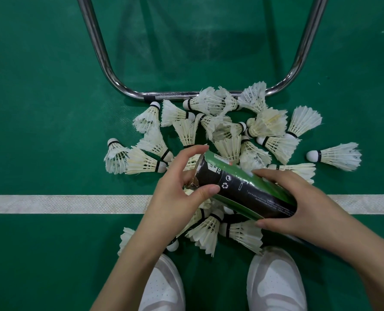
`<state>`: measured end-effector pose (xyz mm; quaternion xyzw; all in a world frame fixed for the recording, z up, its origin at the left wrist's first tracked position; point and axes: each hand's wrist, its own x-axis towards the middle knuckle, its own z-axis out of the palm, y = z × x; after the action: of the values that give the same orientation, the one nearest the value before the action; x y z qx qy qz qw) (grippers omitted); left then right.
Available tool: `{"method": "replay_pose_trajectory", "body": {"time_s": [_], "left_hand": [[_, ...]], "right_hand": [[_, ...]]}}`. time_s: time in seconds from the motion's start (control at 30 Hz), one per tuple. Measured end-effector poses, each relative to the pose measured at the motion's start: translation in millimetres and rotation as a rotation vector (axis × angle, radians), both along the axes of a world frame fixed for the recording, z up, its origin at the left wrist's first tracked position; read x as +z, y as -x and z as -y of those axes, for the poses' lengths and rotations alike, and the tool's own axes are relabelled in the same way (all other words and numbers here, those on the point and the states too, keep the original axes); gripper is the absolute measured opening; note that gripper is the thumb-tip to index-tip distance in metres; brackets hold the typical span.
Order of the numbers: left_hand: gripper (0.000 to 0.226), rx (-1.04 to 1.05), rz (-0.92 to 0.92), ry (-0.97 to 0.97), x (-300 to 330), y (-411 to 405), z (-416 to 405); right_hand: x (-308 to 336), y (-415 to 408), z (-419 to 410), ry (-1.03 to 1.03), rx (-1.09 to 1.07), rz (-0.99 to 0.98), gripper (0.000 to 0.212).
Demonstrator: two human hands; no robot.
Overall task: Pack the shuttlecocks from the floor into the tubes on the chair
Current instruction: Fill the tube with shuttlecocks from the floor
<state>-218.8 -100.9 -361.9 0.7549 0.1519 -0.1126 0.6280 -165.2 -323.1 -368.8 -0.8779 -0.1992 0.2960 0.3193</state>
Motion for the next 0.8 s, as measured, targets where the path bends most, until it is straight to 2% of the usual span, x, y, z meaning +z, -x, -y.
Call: {"method": "replay_pose_trajectory", "body": {"time_s": [0.47, 0.8], "left_hand": [[0.072, -0.015, 0.0, -0.062, -5.4, 0.4, -2.6], [0.069, -0.051, 0.025, 0.004, -6.6, 0.5, -1.7]], "right_hand": [[-2.0, 3.0, -2.4, 0.025, 0.03, 0.016, 0.075], [-4.3, 1.2, -3.7, 0.045, 0.048, 0.021, 0.078]]}}
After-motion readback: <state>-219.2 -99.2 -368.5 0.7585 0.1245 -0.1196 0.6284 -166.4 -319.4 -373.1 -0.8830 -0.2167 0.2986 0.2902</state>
